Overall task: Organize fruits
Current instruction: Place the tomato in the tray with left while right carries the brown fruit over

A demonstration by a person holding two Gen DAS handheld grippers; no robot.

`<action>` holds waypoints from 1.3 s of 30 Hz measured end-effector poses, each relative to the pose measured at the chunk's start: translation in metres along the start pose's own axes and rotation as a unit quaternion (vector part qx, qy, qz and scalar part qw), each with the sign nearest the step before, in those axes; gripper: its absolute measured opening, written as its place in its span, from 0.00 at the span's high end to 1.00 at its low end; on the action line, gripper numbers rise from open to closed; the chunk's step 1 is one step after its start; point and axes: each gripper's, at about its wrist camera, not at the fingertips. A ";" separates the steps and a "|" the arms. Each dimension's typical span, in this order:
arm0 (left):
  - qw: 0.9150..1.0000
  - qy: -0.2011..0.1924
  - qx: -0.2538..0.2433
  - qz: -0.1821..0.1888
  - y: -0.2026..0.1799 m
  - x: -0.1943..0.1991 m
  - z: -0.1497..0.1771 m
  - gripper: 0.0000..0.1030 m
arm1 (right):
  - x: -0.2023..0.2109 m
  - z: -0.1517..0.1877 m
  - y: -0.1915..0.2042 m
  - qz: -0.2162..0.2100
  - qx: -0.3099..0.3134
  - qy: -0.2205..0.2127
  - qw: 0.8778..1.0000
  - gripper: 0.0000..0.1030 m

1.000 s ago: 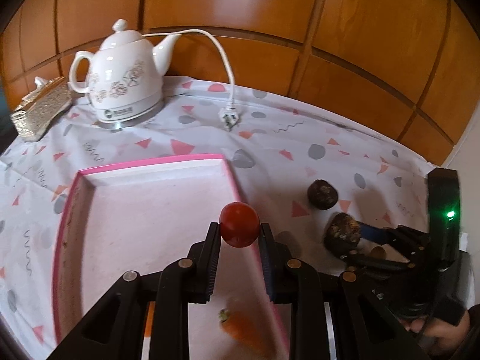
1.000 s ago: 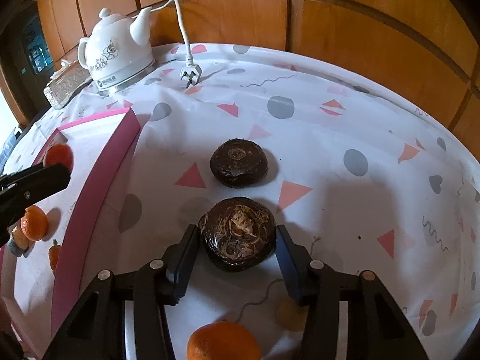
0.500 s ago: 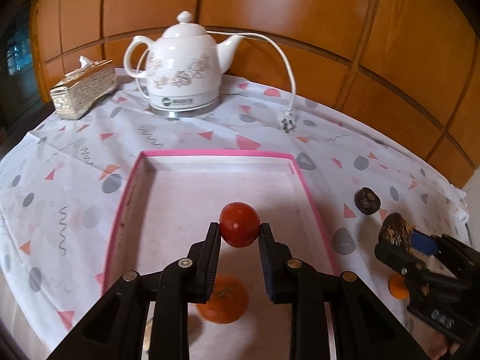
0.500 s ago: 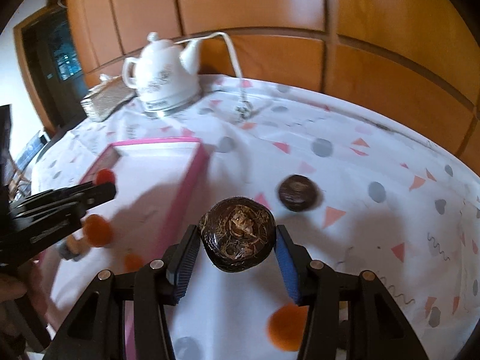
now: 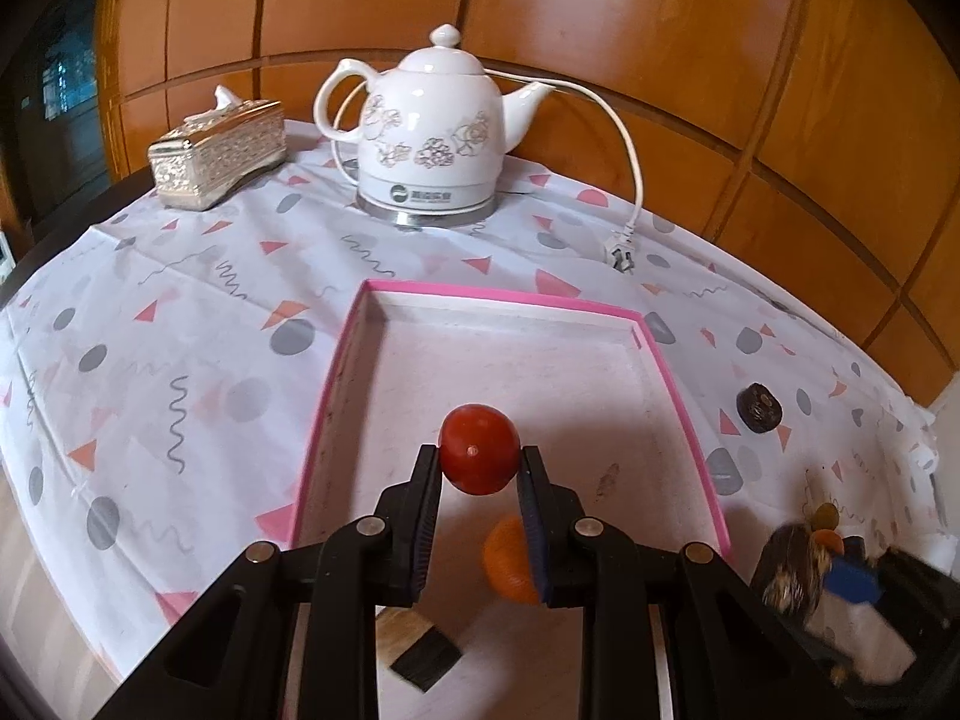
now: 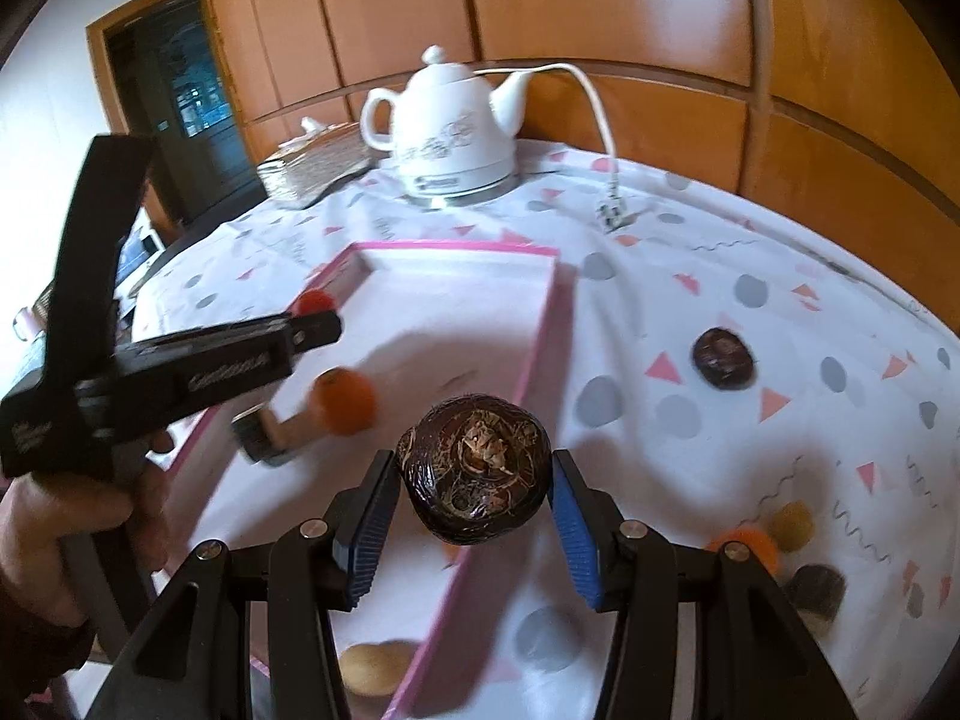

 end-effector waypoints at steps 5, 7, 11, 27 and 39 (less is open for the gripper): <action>1.000 0.010 0.017 0.014 0.019 0.004 0.003 0.75 | 0.003 0.011 0.017 -0.017 0.010 0.005 1.000 0.51; 1.000 0.016 0.018 0.020 0.024 0.004 0.003 0.75 | 0.003 0.015 0.024 -0.024 0.015 0.009 1.000 0.51; 0.999 0.011 0.026 0.021 0.034 0.009 0.005 0.75 | 0.000 0.021 0.033 -0.034 0.017 0.016 0.999 0.51; 0.999 0.026 0.018 0.020 0.028 -0.001 0.002 0.74 | -0.013 0.026 0.048 -0.050 0.029 0.037 0.998 0.50; 1.000 0.008 0.017 0.008 0.022 0.011 0.006 0.53 | -0.019 0.019 0.047 -0.043 0.019 0.035 0.998 0.50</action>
Point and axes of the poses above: each gripper's, at about its wrist camera, not at the fingertips, and x roughly against the way its jaws point, y to its left, z to its underside, and after that the axes turned 5 degrees about -z, right-handed
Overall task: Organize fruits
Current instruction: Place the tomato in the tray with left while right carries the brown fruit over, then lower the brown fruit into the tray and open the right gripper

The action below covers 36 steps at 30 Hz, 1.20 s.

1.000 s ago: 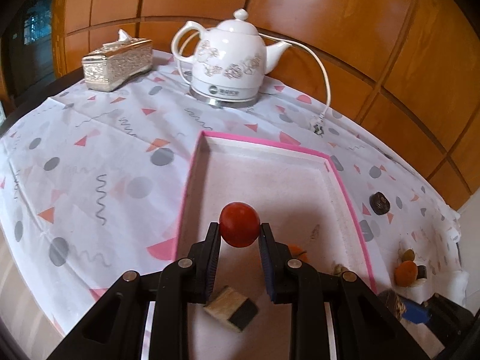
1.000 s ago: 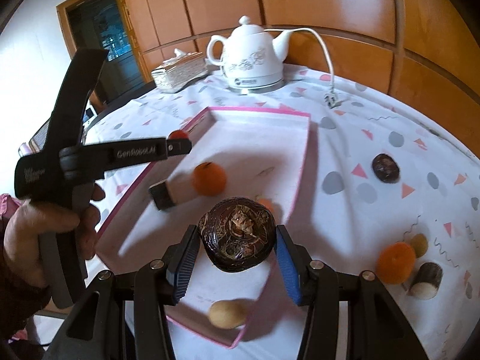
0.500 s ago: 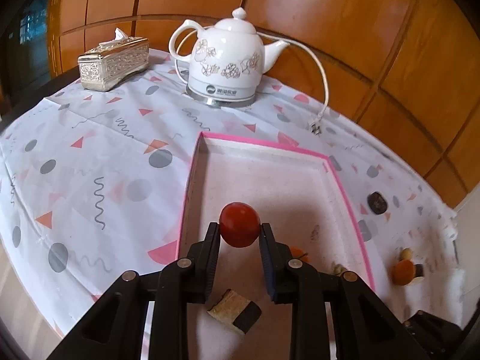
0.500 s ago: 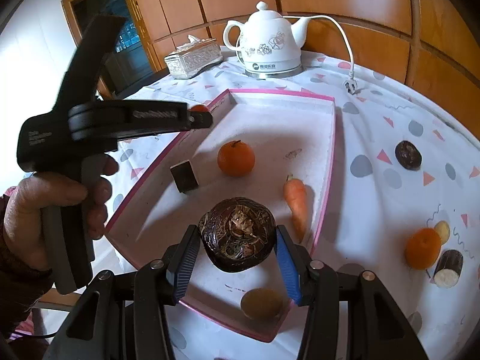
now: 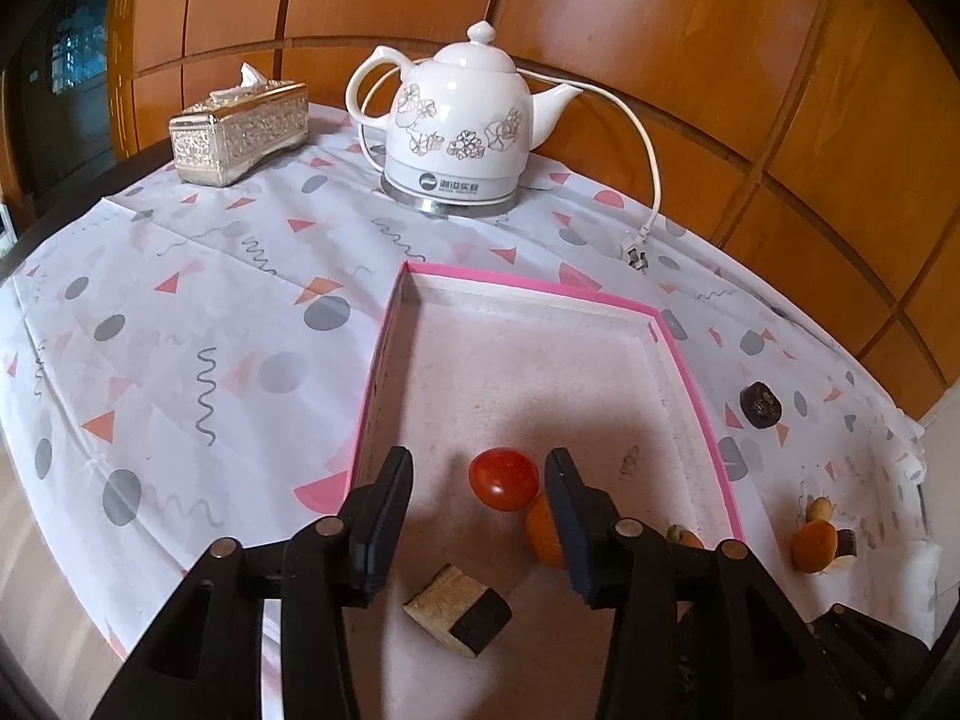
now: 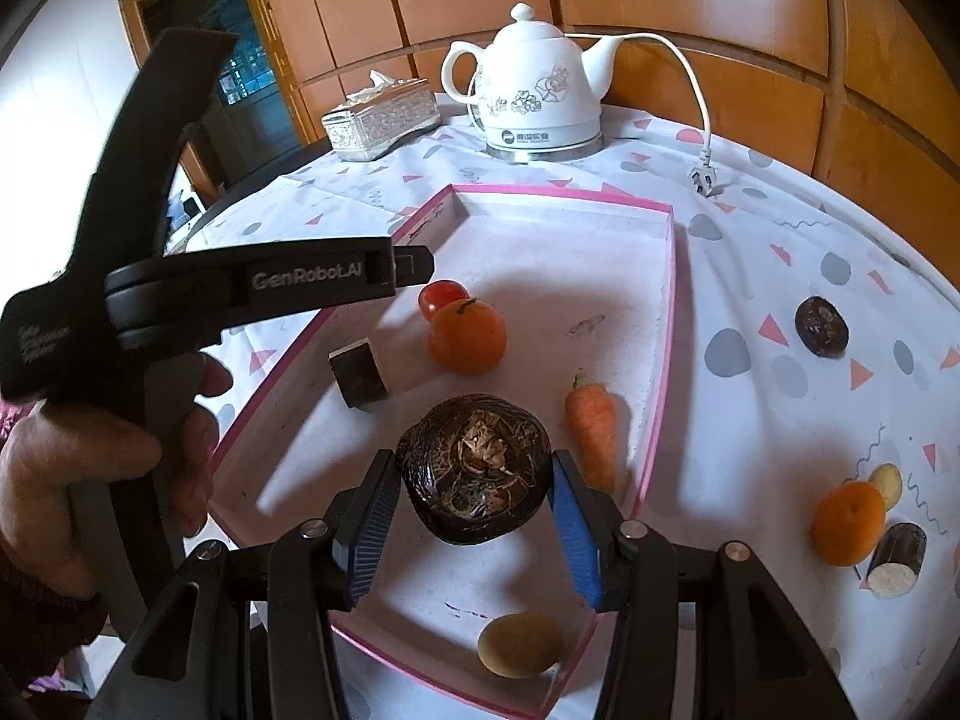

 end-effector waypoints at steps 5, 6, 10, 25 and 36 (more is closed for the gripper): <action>1.000 -0.008 -0.003 0.001 -0.003 0.008 0.004 0.47 | -0.002 0.001 0.001 0.003 0.001 0.001 1.000 0.50; 1.000 -0.009 -0.001 0.002 -0.003 0.010 0.005 0.43 | -0.002 0.001 0.001 0.003 0.001 0.001 1.000 0.50; 1.000 -0.015 -0.001 -0.001 -0.005 0.018 0.007 0.37 | -0.002 0.000 0.000 0.000 -0.006 0.002 1.000 0.50; 0.998 -0.044 -0.011 -0.045 -0.006 0.036 0.012 0.23 | -0.004 -0.002 -0.002 0.022 -0.014 -0.008 1.000 0.49; 0.996 -0.055 0.004 -0.070 -0.003 0.046 0.016 0.17 | 0.007 0.002 -0.004 0.032 -0.019 -0.026 0.999 0.45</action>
Point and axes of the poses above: each gripper's, at about its wrist camera, not at the fingertips, and x roughly against the way its jaws point, y to its left, z to its underside, and after that the axes turned 5 degrees about -z, right-handed
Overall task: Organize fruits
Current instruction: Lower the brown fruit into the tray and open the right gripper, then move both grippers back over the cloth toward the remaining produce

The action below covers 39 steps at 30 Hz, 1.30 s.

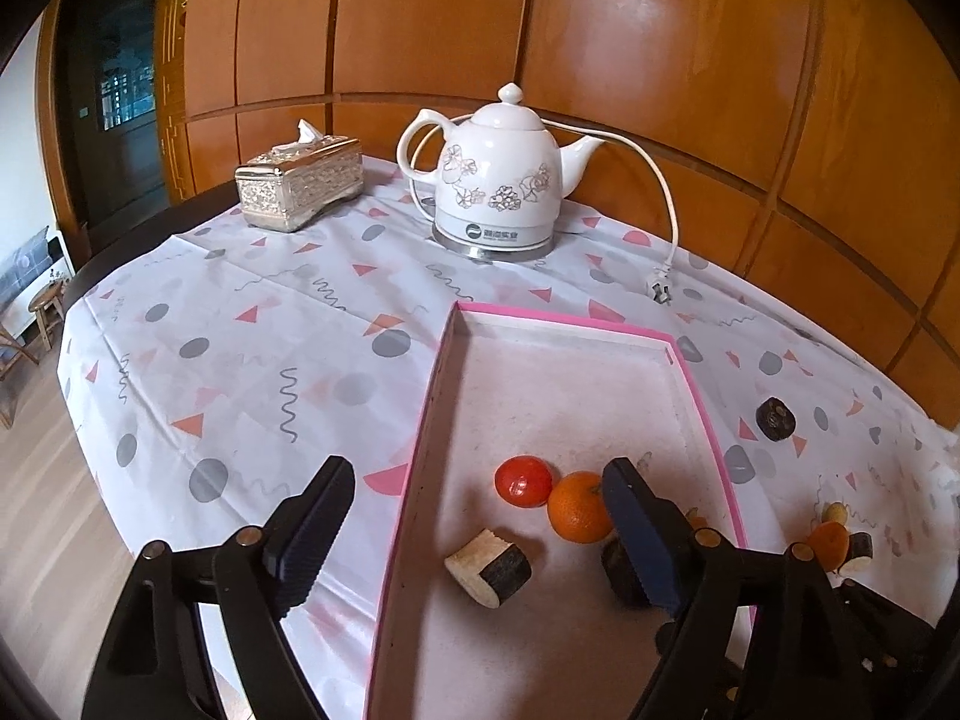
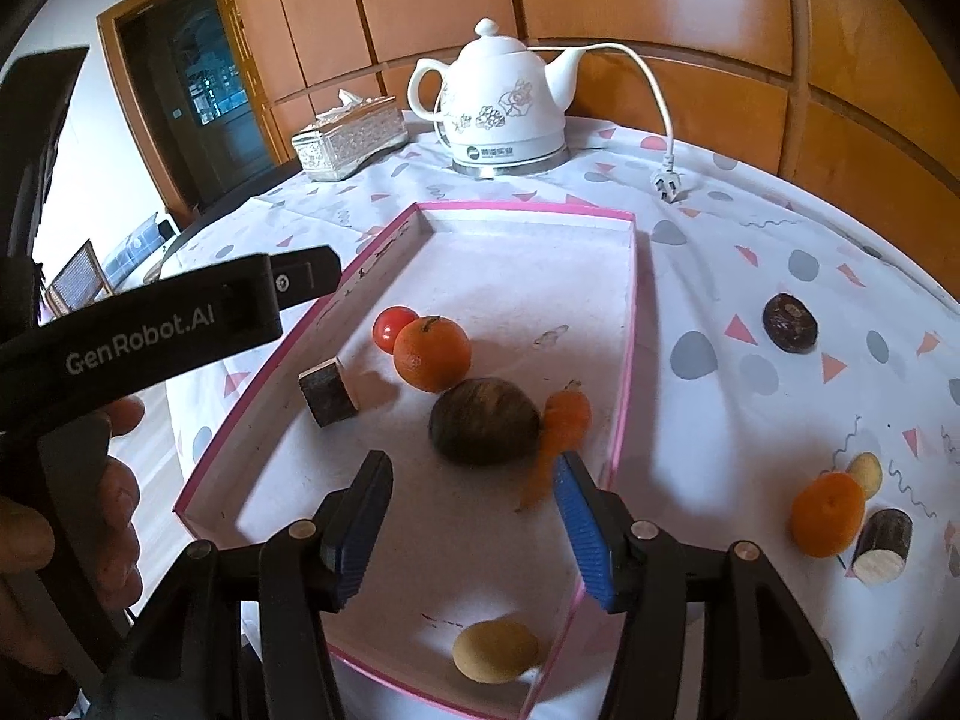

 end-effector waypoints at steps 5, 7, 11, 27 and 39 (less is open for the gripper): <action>1.000 -0.007 -0.004 -0.005 -0.001 0.004 0.001 0.14 | 0.012 0.002 -0.003 0.016 -0.003 -0.016 1.000 0.45; 1.000 -0.009 -0.006 -0.006 -0.001 0.006 0.002 0.12 | 0.016 0.002 -0.004 0.023 -0.004 -0.023 0.999 0.45; 1.000 -0.009 -0.009 -0.003 -0.003 0.008 0.002 0.12 | 0.024 0.002 -0.010 0.034 -0.010 -0.034 0.999 0.45; 0.998 -0.025 -0.060 0.010 -0.031 0.021 0.006 0.12 | 0.063 0.022 -0.066 0.088 -0.089 -0.060 0.990 0.45; 0.994 -0.027 -0.098 0.031 -0.057 0.026 0.008 0.10 | 0.090 0.048 -0.116 0.142 -0.156 -0.068 0.975 0.45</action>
Point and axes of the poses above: each gripper's, at about its wrist camera, not at the fingertips, and x roughly against the way its jaws point, y to its left, z to its underside, and after that the axes turned 5 degrees about -z, right-handed
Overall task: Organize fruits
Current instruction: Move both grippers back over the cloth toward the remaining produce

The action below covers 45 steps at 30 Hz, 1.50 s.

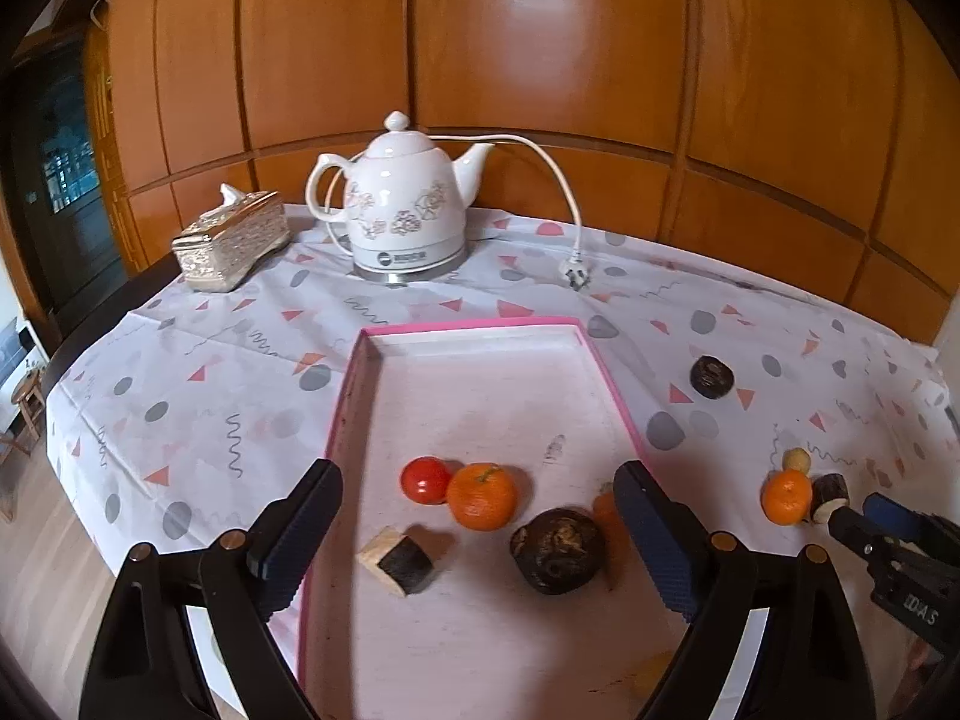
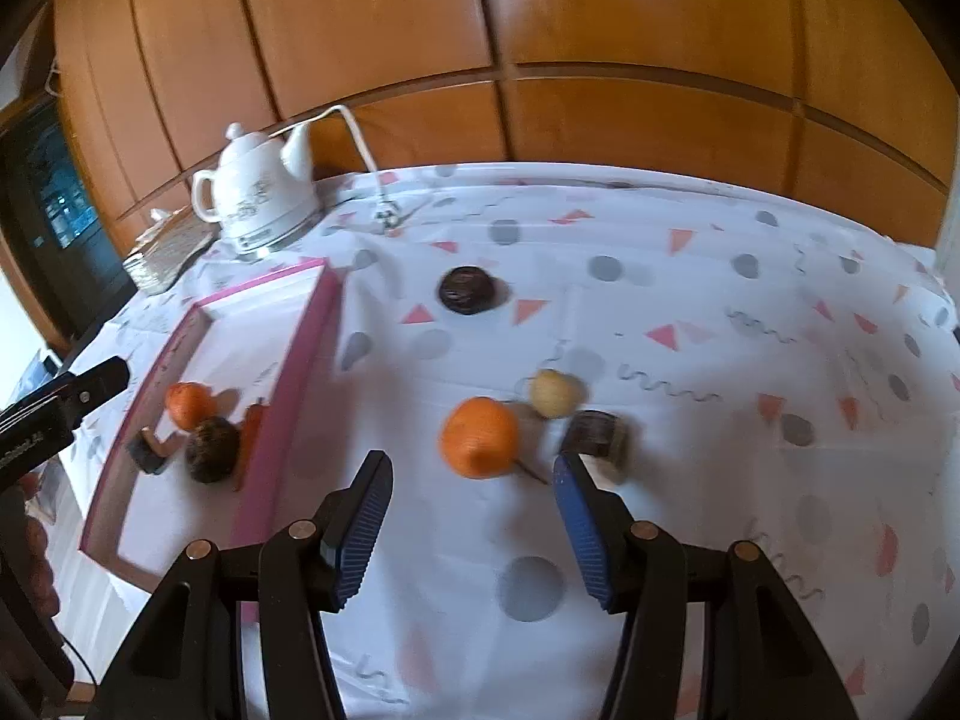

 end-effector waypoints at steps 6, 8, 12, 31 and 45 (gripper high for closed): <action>1.000 0.005 -0.017 0.015 -0.014 -0.002 -0.002 0.10 | 0.002 0.004 -0.018 0.017 -0.017 0.001 1.000 0.45; 1.000 0.004 -0.022 0.020 -0.019 -0.001 -0.003 0.10 | 0.003 0.005 -0.023 0.021 -0.023 0.001 1.000 0.45; 0.999 0.003 -0.036 0.031 -0.031 -0.001 -0.005 0.09 | 0.005 0.004 -0.029 0.028 -0.027 -0.003 0.999 0.45; 0.990 0.043 -0.082 0.110 -0.091 -0.032 -0.025 0.08 | 0.011 0.003 -0.059 0.045 -0.064 -0.019 0.997 0.45; 0.974 0.109 -0.104 0.169 -0.157 -0.104 -0.059 0.34 | 0.006 0.002 -0.068 0.046 -0.072 -0.019 0.996 0.45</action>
Point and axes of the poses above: each gripper's, at about its wrist camera, not at the fingertips, and x roughly against the way its jaws point, y to its left, z to its underside, and after that the axes turned 5 degrees about -z, right-handed
